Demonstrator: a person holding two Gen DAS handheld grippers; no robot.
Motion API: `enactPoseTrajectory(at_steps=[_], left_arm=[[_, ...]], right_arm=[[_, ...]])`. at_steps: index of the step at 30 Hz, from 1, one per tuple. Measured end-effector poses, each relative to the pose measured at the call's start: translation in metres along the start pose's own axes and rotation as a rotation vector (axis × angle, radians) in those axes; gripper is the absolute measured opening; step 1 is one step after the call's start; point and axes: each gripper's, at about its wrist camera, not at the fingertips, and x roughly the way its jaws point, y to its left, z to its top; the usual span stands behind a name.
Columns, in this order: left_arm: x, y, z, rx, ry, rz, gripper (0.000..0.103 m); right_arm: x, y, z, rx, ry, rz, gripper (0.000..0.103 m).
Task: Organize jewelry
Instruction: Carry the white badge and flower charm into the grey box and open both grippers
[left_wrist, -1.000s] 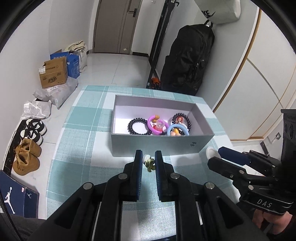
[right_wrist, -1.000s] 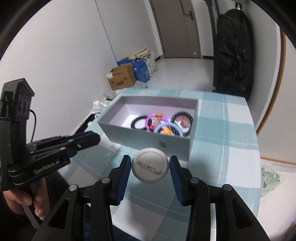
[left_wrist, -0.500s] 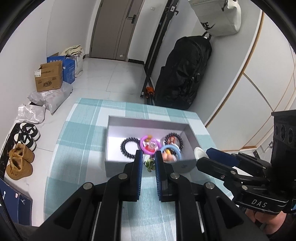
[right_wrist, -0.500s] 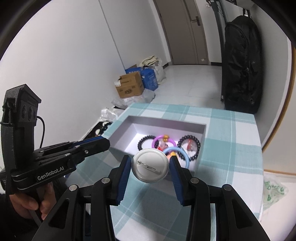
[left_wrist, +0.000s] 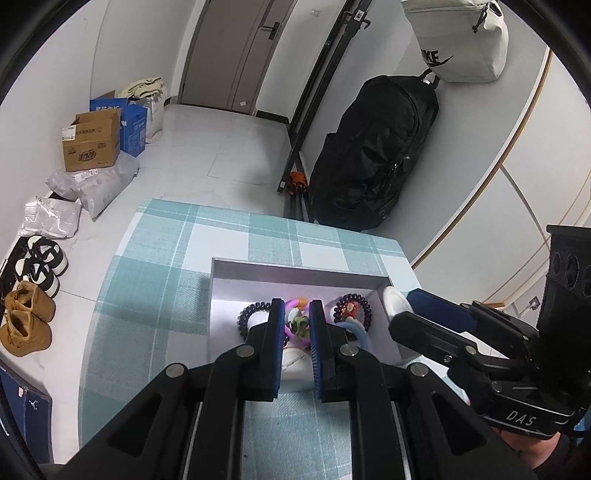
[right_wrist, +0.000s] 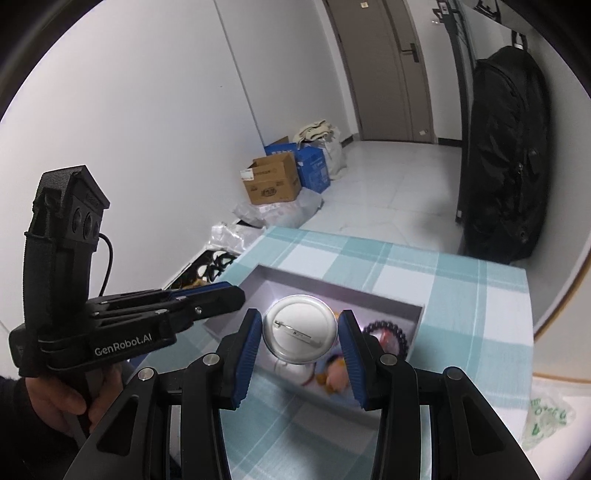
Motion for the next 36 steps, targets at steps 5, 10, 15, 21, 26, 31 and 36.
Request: enactPoseTrajectory(at_steps=[5, 10, 15, 21, 26, 31, 36], left_arm=[[0.008, 0.001, 0.005, -0.002, 0.011, 0.002, 0.009], [0.016, 0.003, 0.006, -0.002, 0.028, 0.008, 0.009], [0.023, 0.002, 0.008, -0.003, 0.046, 0.008, 0.009], [0.030, 0.001, 0.007, -0.007, 0.071, 0.004, 0.009], [0.034, 0.002, 0.008, -0.016, 0.085, -0.001, 0.009], [0.038, -0.001, 0.006, -0.011, 0.099, -0.005, 0.009], [0.040, 0.000, 0.006, -0.018, 0.100, 0.019, 0.009]], right_arm=[[0.009, -0.009, 0.002, 0.015, 0.015, 0.013, 0.042], [0.014, -0.017, 0.001, 0.032, 0.014, 0.015, 0.042], [0.020, -0.026, -0.003, 0.055, 0.028, 0.018, 0.042], [0.022, -0.033, -0.004, 0.077, 0.029, 0.027, 0.042], [0.021, -0.034, -0.004, 0.086, 0.031, 0.030, 0.042], [0.023, -0.034, -0.005, 0.089, 0.039, 0.029, 0.042], [0.024, -0.036, -0.006, 0.098, 0.040, 0.022, 0.042]])
